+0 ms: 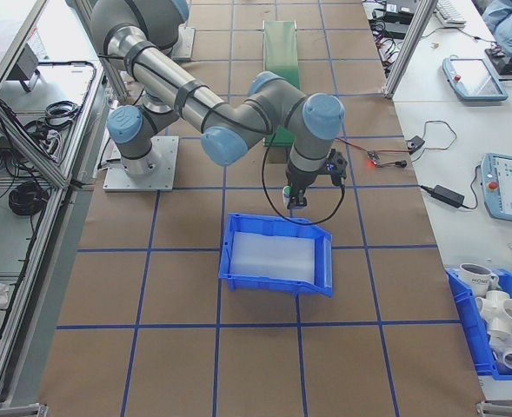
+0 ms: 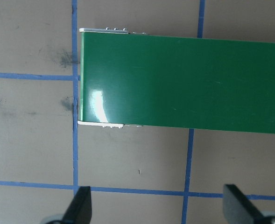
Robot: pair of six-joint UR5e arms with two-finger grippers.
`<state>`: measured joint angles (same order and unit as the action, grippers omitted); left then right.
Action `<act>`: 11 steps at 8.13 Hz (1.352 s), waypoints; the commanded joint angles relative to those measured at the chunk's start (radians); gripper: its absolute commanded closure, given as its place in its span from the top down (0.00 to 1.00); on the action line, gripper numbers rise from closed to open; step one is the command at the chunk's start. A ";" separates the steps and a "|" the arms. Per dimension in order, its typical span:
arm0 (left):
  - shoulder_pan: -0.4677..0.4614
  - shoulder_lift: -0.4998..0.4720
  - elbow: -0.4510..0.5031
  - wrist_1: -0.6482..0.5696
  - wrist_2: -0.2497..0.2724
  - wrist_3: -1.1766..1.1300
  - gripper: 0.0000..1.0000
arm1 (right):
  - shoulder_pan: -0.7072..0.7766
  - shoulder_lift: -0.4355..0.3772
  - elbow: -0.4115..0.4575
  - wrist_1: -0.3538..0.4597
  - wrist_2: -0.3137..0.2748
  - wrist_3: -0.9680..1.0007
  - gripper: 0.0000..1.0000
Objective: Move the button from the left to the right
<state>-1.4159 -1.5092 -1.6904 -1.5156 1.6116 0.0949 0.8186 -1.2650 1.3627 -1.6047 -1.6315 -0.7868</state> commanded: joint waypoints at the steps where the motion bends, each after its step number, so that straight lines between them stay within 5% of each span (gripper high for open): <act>1: 0.000 0.001 0.000 -0.002 0.004 0.000 1.00 | -0.016 0.116 0.044 -0.129 -0.062 -0.058 0.00; 6: 0.002 0.001 0.000 -0.002 0.007 0.002 1.00 | -0.022 0.225 0.117 -0.302 -0.163 -0.121 0.00; 8: 0.006 0.001 0.001 0.002 0.004 0.002 1.00 | -0.049 0.233 0.131 -0.308 -0.153 -0.137 0.00; 9: 0.006 0.001 0.000 0.000 0.005 0.002 1.00 | -0.049 0.233 0.137 -0.320 -0.149 -0.137 0.05; 10: 0.005 0.001 0.000 0.000 0.007 0.000 1.00 | -0.049 0.234 0.154 -0.348 -0.149 -0.137 0.34; 11: 0.006 0.001 0.000 0.000 0.007 0.000 1.00 | -0.053 0.234 0.174 -0.400 -0.152 -0.138 0.46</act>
<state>-1.4108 -1.5079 -1.6904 -1.5154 1.6172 0.0960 0.7711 -1.0323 1.5065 -1.9369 -1.7819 -0.9227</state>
